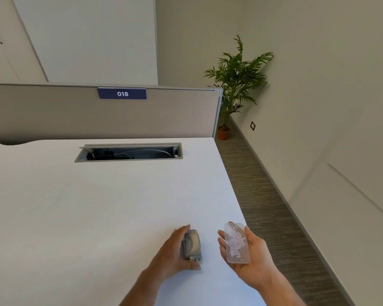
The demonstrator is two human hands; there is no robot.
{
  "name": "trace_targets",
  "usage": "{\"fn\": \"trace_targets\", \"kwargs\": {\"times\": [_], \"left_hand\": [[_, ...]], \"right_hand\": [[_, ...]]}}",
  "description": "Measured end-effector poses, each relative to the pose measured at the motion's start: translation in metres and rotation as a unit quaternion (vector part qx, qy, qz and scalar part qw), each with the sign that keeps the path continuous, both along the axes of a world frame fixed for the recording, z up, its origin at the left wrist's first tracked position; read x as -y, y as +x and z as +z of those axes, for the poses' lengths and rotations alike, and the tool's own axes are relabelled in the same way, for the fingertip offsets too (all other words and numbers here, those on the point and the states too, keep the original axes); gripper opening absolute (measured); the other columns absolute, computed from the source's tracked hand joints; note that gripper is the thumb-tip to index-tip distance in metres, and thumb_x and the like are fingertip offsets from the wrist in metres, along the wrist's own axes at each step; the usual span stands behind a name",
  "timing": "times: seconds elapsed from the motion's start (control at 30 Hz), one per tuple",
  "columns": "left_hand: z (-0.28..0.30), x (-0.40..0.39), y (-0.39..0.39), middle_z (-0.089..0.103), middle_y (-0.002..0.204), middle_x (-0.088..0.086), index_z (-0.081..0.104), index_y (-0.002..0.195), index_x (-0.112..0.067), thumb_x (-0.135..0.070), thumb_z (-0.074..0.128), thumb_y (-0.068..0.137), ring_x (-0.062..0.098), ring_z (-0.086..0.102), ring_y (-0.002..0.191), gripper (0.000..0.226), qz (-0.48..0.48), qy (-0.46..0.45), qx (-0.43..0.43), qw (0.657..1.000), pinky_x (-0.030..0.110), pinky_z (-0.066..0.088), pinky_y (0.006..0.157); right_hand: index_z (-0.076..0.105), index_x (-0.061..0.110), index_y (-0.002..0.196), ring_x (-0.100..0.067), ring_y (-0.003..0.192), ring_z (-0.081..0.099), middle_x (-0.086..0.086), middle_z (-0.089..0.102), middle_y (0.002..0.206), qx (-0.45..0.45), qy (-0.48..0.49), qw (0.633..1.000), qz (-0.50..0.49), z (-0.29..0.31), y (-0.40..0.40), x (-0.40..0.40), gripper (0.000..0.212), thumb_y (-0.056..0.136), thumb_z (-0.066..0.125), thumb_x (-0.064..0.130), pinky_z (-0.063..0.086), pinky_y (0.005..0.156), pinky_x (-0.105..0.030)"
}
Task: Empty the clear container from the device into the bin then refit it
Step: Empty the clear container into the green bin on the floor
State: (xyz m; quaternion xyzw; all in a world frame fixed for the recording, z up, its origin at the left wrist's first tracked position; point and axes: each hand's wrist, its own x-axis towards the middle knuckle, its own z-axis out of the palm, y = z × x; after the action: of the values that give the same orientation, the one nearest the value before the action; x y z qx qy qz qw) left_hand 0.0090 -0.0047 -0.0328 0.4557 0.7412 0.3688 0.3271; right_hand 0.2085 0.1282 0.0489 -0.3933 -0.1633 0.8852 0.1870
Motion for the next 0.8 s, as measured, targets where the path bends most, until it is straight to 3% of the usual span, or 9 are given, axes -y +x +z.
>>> {"fn": "trace_targets", "kwargs": {"times": [0.2, 0.27, 0.33, 0.4, 0.5, 0.63, 0.8], "left_hand": [[0.000, 0.003, -0.001, 0.036, 0.150, -0.017, 0.022, 0.153, -0.035, -0.075, 0.090, 0.036, 0.004, 0.038, 0.138, 0.142, 0.008, -0.001, 0.002, 1.000, 0.024, 0.033, 0.115], [0.003, 0.002, 0.000, 0.038, 0.149, -0.016, 0.025, 0.153, -0.032, -0.081, 0.084, 0.042, 0.005, 0.039, 0.137, 0.135, 0.018, 0.001, -0.004, 1.000, 0.025, 0.033, 0.114], [0.009, 0.000, -0.001, 0.043, 0.148, -0.009, 0.032, 0.152, -0.026, -0.082, 0.070, 0.062, 0.010, 0.041, 0.136, 0.113, 0.028, 0.015, -0.070, 0.997, 0.029, 0.035, 0.115], [0.016, -0.007, 0.002, 0.051, 0.147, -0.001, 0.044, 0.146, -0.018, -0.079, 0.053, 0.078, 0.019, 0.045, 0.137, 0.092, 0.036, 0.054, -0.189, 0.980, 0.039, 0.037, 0.117], [0.026, -0.027, 0.016, 0.055, 0.148, 0.006, 0.051, 0.142, -0.011, -0.074, 0.042, 0.086, 0.026, 0.044, 0.142, 0.084, 0.019, 0.088, -0.302, 0.949, 0.045, 0.030, 0.122], [0.032, -0.060, 0.051, 0.032, 0.164, 0.003, 0.030, 0.154, -0.015, -0.084, 0.018, 0.085, 0.021, 0.020, 0.154, 0.099, -0.054, 0.059, -0.353, 0.932, 0.041, 0.012, 0.127], [0.024, -0.097, 0.106, 0.005, 0.170, 0.003, 0.006, 0.159, -0.020, -0.092, 0.006, 0.076, 0.022, 0.001, 0.156, 0.110, -0.115, 0.019, -0.375, 0.920, 0.043, 0.001, 0.126]], "right_hand": [[0.069, 0.010, 0.129, -0.036, 0.088, 0.076, -0.024, 0.074, 0.122, -0.010, 0.010, 1.000, -0.009, 0.004, 0.006, 0.003, 0.053, 0.102, 0.044, 0.048, 0.064, 0.068, -0.044], [0.070, 0.010, 0.128, -0.036, 0.090, 0.076, -0.024, 0.072, 0.124, -0.012, 0.009, 1.000, -0.018, 0.005, 0.012, 0.003, 0.053, 0.102, 0.042, 0.048, 0.065, 0.068, -0.043], [0.070, 0.010, 0.128, -0.036, 0.089, 0.076, -0.024, 0.072, 0.124, -0.013, 0.009, 0.999, -0.028, 0.007, 0.018, 0.004, 0.052, 0.102, 0.044, 0.046, 0.065, 0.068, -0.043], [0.072, 0.009, 0.126, -0.036, 0.089, 0.075, -0.024, 0.072, 0.124, -0.016, 0.013, 0.999, -0.039, 0.011, 0.027, 0.005, 0.048, 0.099, 0.050, 0.043, 0.065, 0.068, -0.042], [0.076, 0.004, 0.118, -0.037, 0.093, 0.073, -0.025, 0.072, 0.123, -0.028, 0.015, 0.998, -0.058, 0.014, 0.043, 0.009, 0.051, 0.079, 0.065, 0.036, 0.064, 0.073, -0.043], [0.066, 0.006, 0.125, -0.038, 0.103, 0.070, -0.025, 0.073, 0.124, -0.019, 0.002, 0.992, -0.121, 0.010, 0.072, 0.011, 0.051, 0.097, 0.049, 0.045, 0.063, 0.078, -0.044], [0.066, 0.011, 0.127, -0.037, 0.106, 0.069, -0.023, 0.074, 0.122, 0.002, 0.005, 0.983, -0.183, -0.002, 0.122, -0.001, 0.052, 0.100, 0.042, 0.048, 0.062, 0.078, -0.045]]}}
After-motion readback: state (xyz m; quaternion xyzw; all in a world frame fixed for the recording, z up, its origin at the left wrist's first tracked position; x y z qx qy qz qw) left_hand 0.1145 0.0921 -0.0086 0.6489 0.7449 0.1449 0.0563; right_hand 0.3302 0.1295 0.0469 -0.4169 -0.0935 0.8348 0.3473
